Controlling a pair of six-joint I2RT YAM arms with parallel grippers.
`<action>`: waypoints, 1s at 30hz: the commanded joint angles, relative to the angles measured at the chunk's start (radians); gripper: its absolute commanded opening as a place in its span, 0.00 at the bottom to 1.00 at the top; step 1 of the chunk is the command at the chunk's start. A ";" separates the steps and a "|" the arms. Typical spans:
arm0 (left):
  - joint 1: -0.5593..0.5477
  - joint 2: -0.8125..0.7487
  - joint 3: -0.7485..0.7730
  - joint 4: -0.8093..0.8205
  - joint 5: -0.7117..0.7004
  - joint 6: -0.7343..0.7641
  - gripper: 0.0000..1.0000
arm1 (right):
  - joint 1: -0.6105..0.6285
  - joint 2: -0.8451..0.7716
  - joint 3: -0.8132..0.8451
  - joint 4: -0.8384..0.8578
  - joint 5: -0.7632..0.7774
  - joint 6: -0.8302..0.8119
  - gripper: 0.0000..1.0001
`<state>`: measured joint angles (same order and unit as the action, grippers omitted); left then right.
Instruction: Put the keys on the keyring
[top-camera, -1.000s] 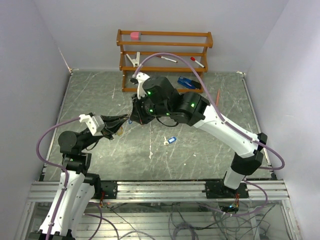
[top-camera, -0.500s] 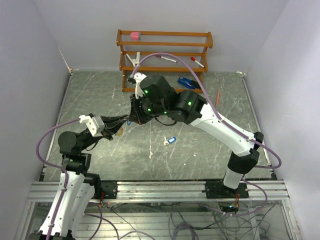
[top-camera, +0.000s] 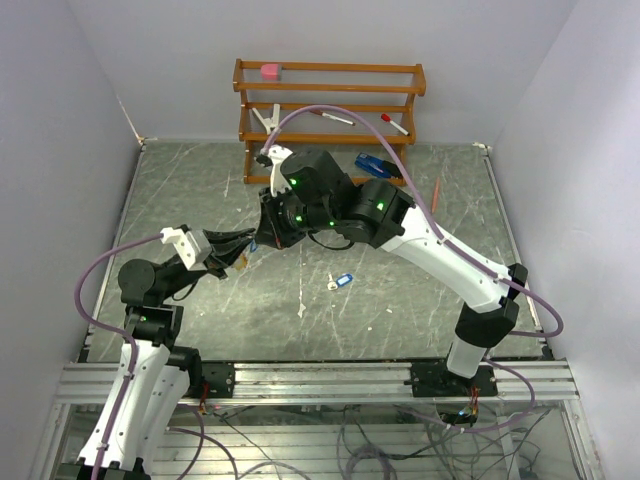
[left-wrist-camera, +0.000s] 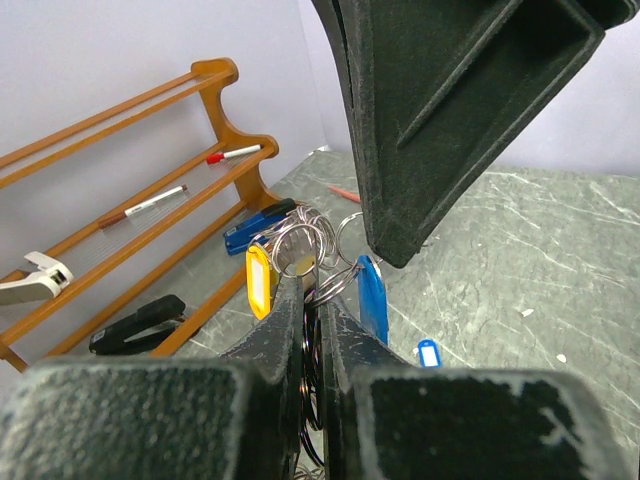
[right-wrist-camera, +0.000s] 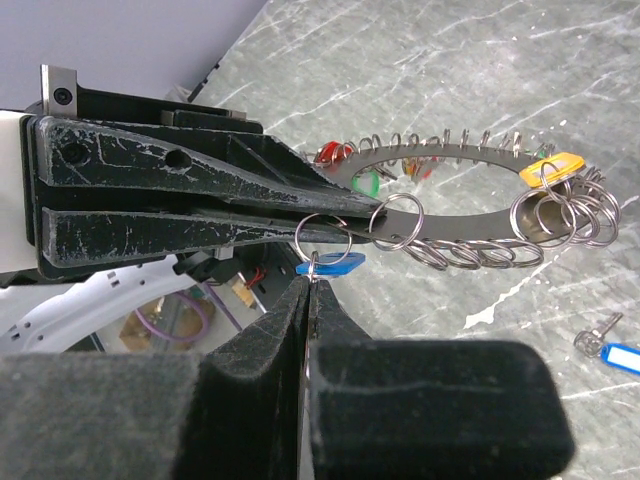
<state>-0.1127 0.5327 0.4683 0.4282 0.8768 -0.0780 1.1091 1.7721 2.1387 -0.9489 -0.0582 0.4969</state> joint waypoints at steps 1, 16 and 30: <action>0.004 -0.007 0.045 0.061 -0.031 0.033 0.07 | 0.004 0.006 0.012 0.010 -0.031 0.015 0.00; 0.004 -0.005 0.043 0.106 -0.048 0.003 0.07 | 0.027 0.080 0.081 0.009 -0.056 0.083 0.00; 0.004 -0.022 0.029 0.157 -0.044 -0.104 0.07 | 0.031 0.086 0.107 0.022 -0.021 0.137 0.00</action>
<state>-0.1127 0.5297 0.4683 0.4393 0.8391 -0.1177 1.1278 1.8336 2.2101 -0.9413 -0.0647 0.6201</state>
